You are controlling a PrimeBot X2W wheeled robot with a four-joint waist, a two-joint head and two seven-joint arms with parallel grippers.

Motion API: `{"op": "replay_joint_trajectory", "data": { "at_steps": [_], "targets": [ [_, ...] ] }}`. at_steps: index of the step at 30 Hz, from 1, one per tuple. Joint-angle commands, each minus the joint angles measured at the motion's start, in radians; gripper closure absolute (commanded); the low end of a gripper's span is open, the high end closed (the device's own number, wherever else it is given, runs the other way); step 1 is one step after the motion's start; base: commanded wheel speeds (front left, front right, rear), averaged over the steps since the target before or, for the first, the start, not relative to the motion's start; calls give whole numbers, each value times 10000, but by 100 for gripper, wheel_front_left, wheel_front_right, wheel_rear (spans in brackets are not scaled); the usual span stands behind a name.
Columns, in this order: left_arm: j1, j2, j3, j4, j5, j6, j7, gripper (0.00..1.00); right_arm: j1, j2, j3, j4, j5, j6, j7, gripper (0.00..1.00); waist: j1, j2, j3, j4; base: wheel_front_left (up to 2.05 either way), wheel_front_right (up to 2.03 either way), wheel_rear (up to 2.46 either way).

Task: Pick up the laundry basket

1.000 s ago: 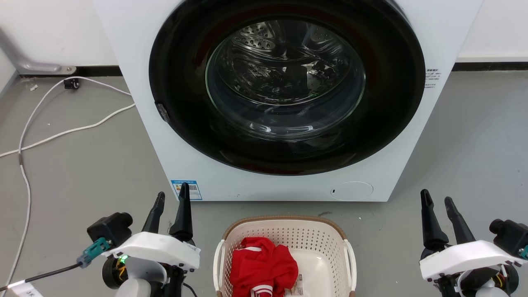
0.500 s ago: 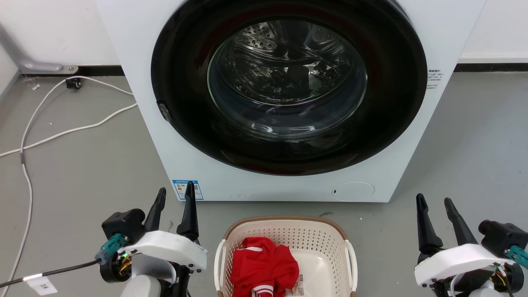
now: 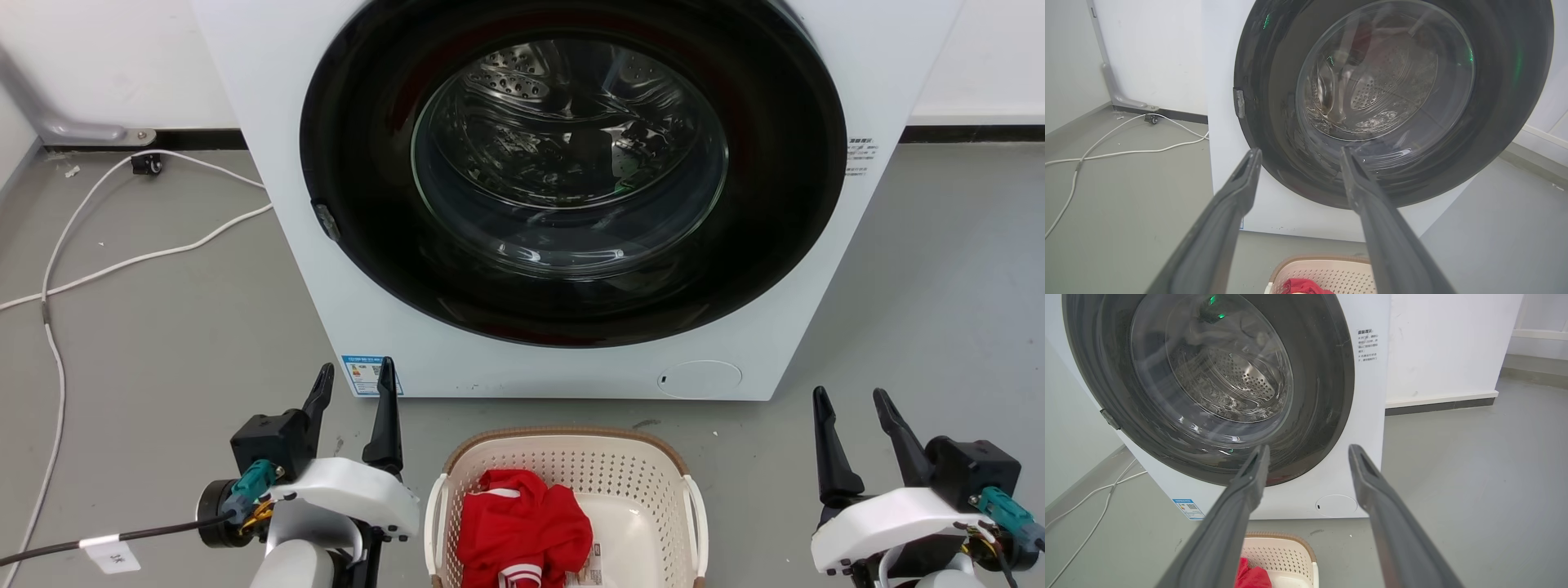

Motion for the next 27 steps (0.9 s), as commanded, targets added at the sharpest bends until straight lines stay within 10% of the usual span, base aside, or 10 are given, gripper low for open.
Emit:
{"op": "replay_joint_trajectory", "data": {
  "at_steps": [1, 27],
  "targets": [
    [-194, 53, -52, -14, 268, 40, -124, 0, -147, -22, 30, -40, -282, 17, -98, 0, 0, 0, -1, 5, 0, 0, 0],
    [-219, -14, -190, 231, 2140, 305, -627, 0, -101, -19, 196, -44, -1808, 12, -405, 0, 0, 0, -29, 75, 0, 0, 0]
  ]
}}
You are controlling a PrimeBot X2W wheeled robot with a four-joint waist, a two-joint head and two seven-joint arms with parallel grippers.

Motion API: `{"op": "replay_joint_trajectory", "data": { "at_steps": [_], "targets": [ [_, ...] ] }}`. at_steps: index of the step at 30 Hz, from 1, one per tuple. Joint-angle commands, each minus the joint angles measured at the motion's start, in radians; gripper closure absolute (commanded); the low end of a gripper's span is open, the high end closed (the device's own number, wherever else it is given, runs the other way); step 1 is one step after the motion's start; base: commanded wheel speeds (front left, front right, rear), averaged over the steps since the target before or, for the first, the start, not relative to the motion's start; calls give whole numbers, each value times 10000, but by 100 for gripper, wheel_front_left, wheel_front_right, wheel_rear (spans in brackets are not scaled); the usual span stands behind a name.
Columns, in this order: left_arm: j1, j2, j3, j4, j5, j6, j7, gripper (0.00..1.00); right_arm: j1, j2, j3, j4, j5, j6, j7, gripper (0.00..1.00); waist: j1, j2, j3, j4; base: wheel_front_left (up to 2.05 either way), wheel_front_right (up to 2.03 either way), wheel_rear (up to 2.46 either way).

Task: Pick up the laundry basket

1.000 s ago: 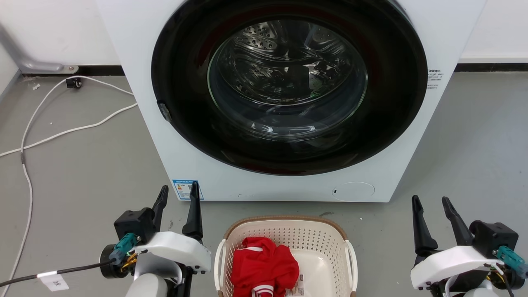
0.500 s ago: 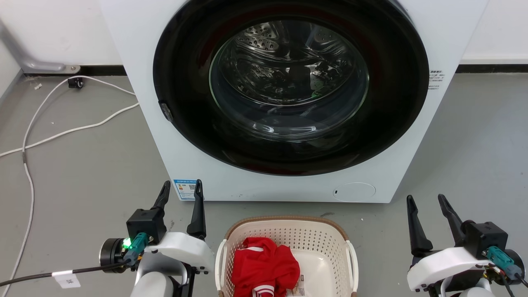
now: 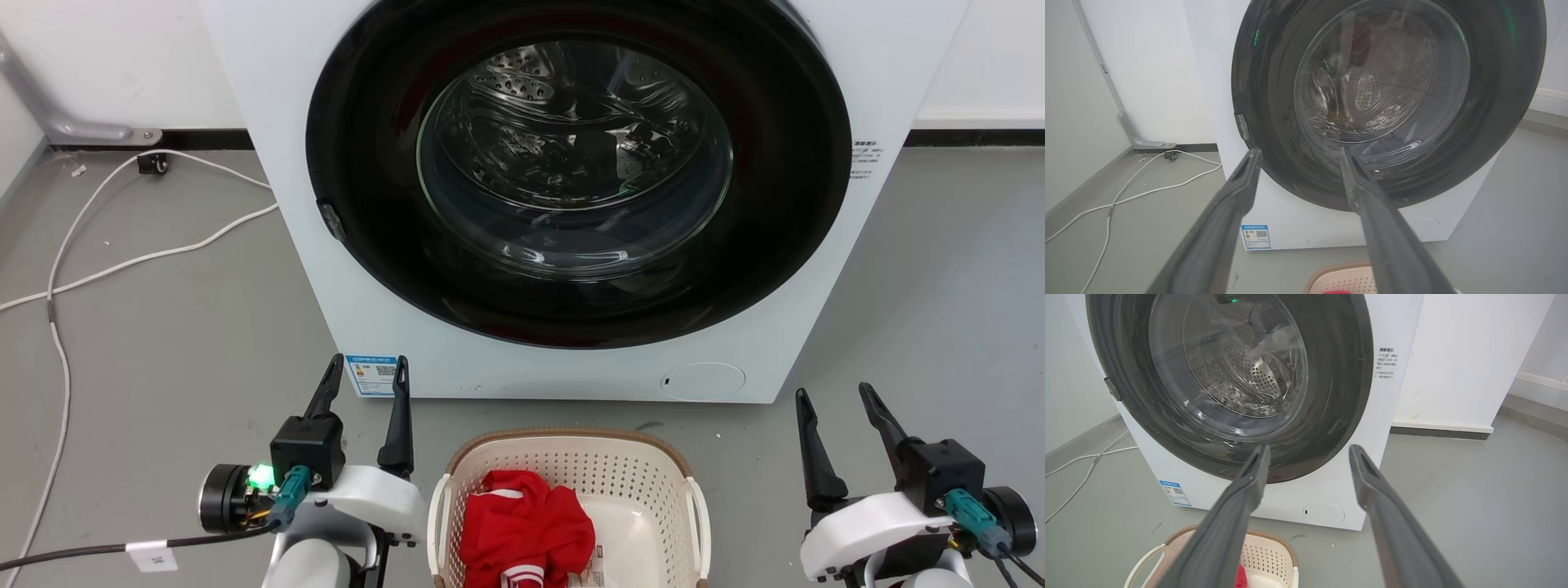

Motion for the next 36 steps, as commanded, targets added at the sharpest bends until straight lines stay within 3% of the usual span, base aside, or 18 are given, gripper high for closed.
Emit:
{"op": "replay_joint_trajectory", "data": {
  "at_steps": [1, 9, 36],
  "targets": [
    [-105, -6, -22, 21, 227, 66, -96, 0, -98, -17, 12, 7, -163, -4, -102, 0, 0, 0, -3, 8, 0, 0, 0],
    [4, -50, 1, 90, 621, 114, -240, 0, -93, -16, 24, 101, -600, -3, -208, 0, 0, 0, -7, 16, 0, 0, 0],
    [240, -102, 150, 92, 382, 191, -222, 0, -166, -15, -14, 86, -370, -3, -132, 0, 0, 0, 21, 78, 0, 0, 0]
  ]
}}
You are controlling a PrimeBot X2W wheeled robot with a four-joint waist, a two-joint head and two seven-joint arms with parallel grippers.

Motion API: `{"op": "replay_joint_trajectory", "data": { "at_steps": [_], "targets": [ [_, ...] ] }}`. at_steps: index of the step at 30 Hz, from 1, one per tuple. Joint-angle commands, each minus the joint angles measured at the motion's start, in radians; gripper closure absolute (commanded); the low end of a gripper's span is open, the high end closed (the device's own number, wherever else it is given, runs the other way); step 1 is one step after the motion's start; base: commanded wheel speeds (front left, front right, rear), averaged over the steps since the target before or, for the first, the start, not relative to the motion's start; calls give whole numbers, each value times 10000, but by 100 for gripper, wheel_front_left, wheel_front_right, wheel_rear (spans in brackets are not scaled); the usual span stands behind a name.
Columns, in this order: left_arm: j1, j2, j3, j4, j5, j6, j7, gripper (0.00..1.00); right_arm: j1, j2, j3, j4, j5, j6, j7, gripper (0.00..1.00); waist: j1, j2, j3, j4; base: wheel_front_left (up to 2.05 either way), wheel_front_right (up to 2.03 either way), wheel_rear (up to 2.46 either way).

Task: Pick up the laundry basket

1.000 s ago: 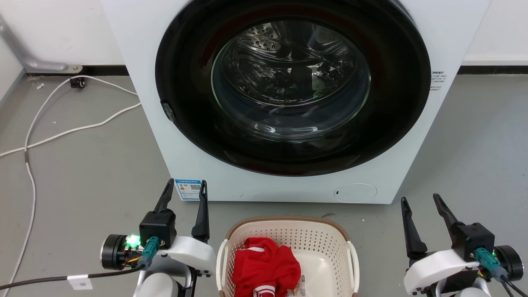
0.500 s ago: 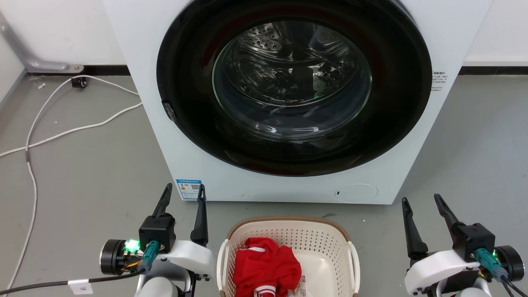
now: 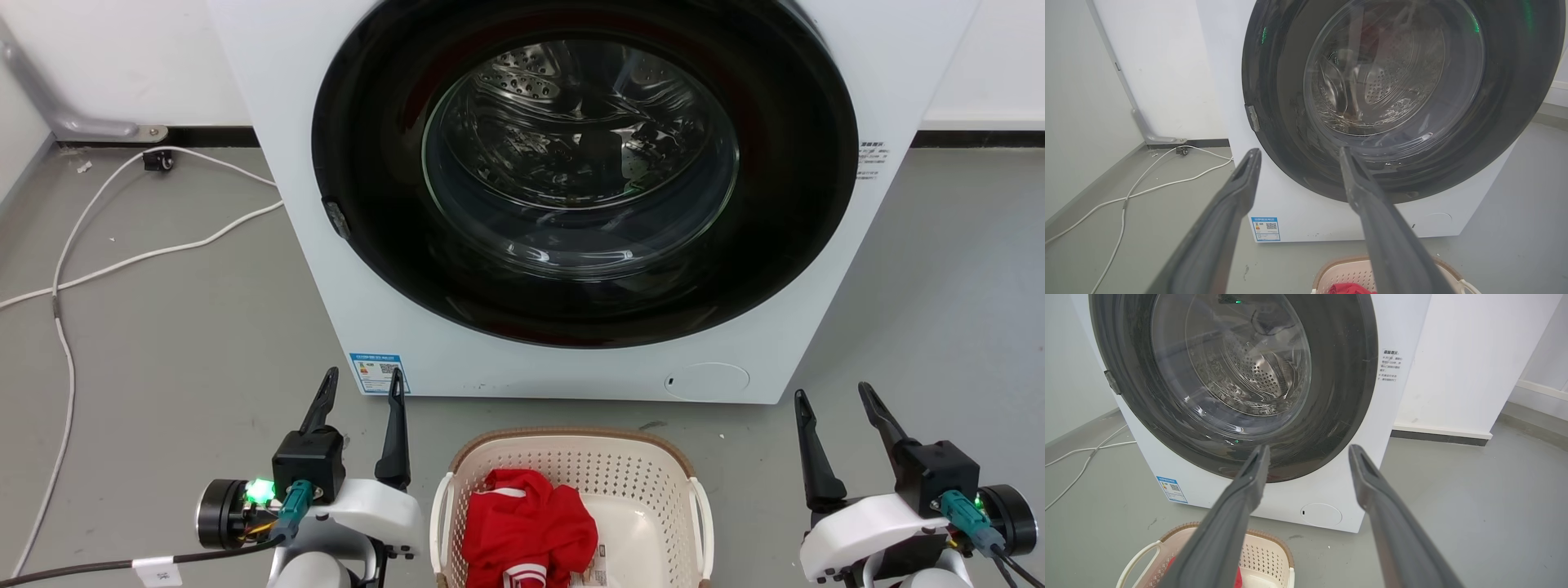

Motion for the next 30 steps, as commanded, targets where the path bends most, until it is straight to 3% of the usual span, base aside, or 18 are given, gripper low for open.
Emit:
{"op": "replay_joint_trajectory", "data": {
  "at_steps": [1, 14, 30],
  "targets": [
    [-3, -10, 7, -19, -2, 22, -27, 0, -141, -13, 7, -28, -22, -3, 28, 0, 0, 0, 10, -1, 0, 0, 0],
    [-866, -9, 87, 597, 72, -30, -25, 0, -625, -11, -16, 340, 326, -3, 323, 0, 0, 0, 804, -93, 0, 0, 0],
    [-3055, 132, 510, 4777, -553, -638, -22, 0, -2860, -8, 543, 3379, 1141, -3, 761, 0, 0, 0, 3454, -483, 0, 0, 0]
  ]
}}
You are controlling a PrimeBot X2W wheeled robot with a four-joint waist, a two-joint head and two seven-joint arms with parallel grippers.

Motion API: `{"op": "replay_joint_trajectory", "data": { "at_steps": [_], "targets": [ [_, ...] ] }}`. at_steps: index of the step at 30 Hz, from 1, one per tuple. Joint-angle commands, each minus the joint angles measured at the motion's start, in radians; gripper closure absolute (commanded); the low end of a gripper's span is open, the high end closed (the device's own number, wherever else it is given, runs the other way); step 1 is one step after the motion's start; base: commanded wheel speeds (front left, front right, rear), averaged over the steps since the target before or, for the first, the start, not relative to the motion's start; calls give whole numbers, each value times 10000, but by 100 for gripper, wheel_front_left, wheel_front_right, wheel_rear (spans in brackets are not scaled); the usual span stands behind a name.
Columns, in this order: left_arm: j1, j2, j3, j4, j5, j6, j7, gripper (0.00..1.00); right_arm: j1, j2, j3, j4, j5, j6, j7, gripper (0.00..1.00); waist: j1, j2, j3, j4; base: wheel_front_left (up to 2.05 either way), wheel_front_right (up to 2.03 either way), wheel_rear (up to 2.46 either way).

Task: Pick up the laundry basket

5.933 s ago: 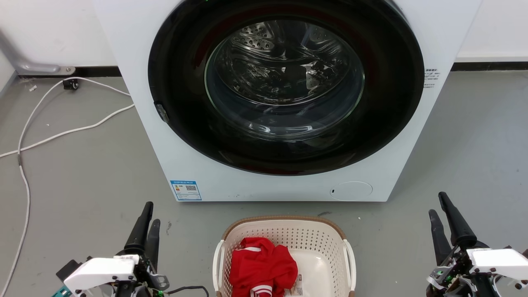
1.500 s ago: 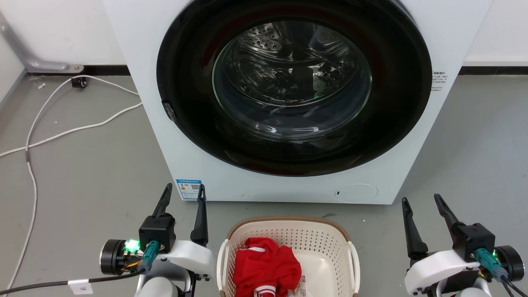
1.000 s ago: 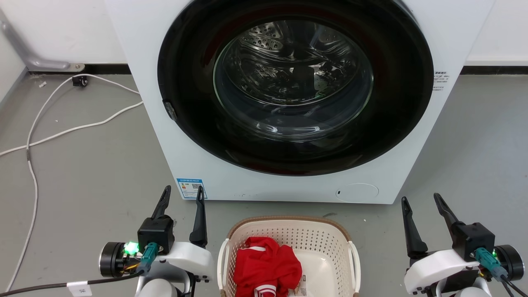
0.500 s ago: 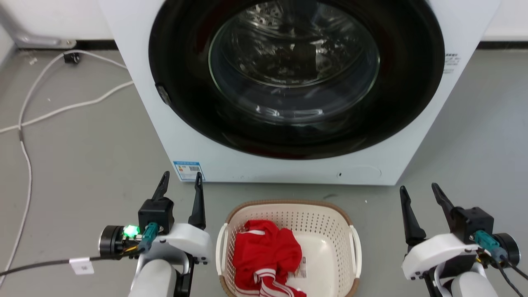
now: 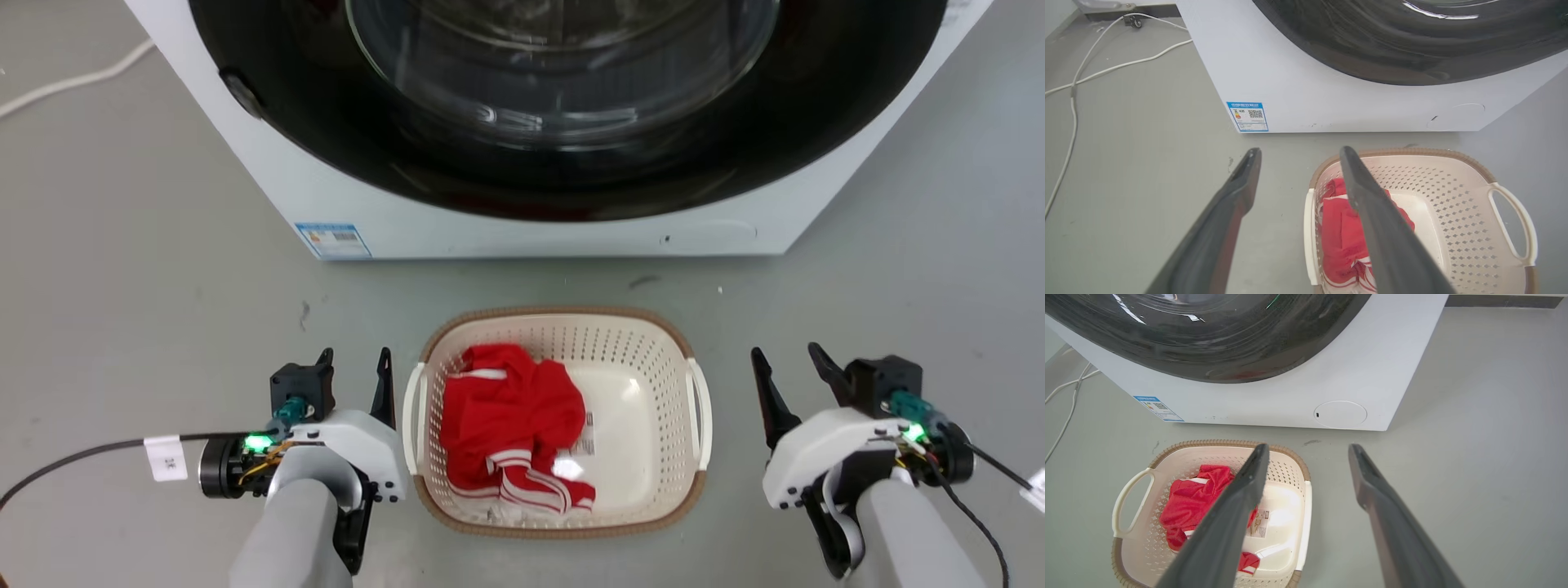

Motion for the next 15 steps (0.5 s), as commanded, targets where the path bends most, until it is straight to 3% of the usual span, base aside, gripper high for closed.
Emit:
{"op": "replay_joint_trajectory", "data": {
  "at_steps": [1, 15],
  "targets": [
    [-359, 76, 47, 408, -117, -104, 49, 0, -420, -7, 91, 330, 172, -3, 12, 0, -2, 0, 658, -135, 0, 0, 0],
    [-2708, 509, 126, 3307, -679, -754, 973, 0, -3079, -4, 1189, 3317, 1411, -3, 179, 0, -2, 0, 2933, -495, 0, 0, 0]
  ]
}}
